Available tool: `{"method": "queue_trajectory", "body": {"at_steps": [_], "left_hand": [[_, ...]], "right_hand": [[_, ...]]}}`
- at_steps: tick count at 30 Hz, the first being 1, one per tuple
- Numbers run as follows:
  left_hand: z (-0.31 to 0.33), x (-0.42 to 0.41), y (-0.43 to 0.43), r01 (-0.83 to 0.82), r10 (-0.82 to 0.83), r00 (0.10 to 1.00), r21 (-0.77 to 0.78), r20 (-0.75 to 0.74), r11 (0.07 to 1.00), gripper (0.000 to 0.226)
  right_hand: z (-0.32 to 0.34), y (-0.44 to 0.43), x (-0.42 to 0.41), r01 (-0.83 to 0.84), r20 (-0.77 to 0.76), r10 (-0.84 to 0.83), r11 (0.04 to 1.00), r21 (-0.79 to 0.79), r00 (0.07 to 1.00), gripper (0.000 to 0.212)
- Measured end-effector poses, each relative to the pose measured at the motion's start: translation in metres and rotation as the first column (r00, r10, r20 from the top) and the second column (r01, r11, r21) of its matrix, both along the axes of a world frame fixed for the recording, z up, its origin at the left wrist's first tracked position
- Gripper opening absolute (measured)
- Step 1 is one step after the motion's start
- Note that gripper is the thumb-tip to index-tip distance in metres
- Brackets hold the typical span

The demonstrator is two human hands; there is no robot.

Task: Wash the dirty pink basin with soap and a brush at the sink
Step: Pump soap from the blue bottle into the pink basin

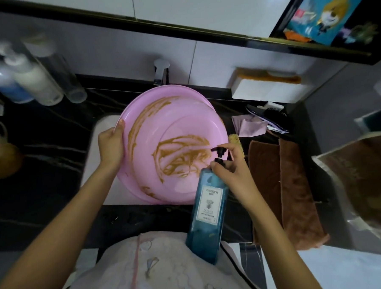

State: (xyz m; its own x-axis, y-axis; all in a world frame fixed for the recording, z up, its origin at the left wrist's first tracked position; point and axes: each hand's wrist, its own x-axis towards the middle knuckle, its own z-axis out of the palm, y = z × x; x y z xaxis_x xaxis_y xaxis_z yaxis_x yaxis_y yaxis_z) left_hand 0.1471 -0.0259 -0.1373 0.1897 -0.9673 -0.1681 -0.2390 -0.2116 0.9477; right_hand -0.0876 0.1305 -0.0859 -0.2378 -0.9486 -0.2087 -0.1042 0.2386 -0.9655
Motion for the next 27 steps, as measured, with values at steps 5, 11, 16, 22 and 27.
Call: {"method": "queue_trajectory", "body": {"at_steps": [5,11,16,22,27], "left_hand": [[0.002,0.001,0.005,-0.009,0.009,1.0,0.003,-0.016,1.0,0.046],[0.003,-0.002,0.007,-0.006,0.007,0.999,0.018,-0.049,1.0,0.044],[0.01,-0.01,0.01,0.018,-0.018,1.0,-0.028,-0.01,0.999,0.031],[0.016,-0.016,0.014,0.02,-0.022,0.998,-0.028,-0.067,0.999,0.032],[0.023,-0.016,0.02,0.054,-0.055,0.984,-0.008,-0.169,0.998,0.029]], "right_hand": [[0.005,0.015,-0.025,0.359,-0.077,-0.37,0.925,-0.122,0.926,0.043],[0.025,0.012,-0.074,0.58,-0.468,-0.71,0.703,-0.412,0.527,0.043],[0.016,-0.005,-0.115,0.447,-0.623,-0.727,0.678,-0.583,0.29,0.044],[-0.017,-0.008,-0.136,0.334,-0.748,-0.619,0.776,-0.535,0.24,0.047],[-0.025,-0.003,-0.143,0.508,-0.697,-0.629,0.749,-0.425,0.344,0.069]]}}
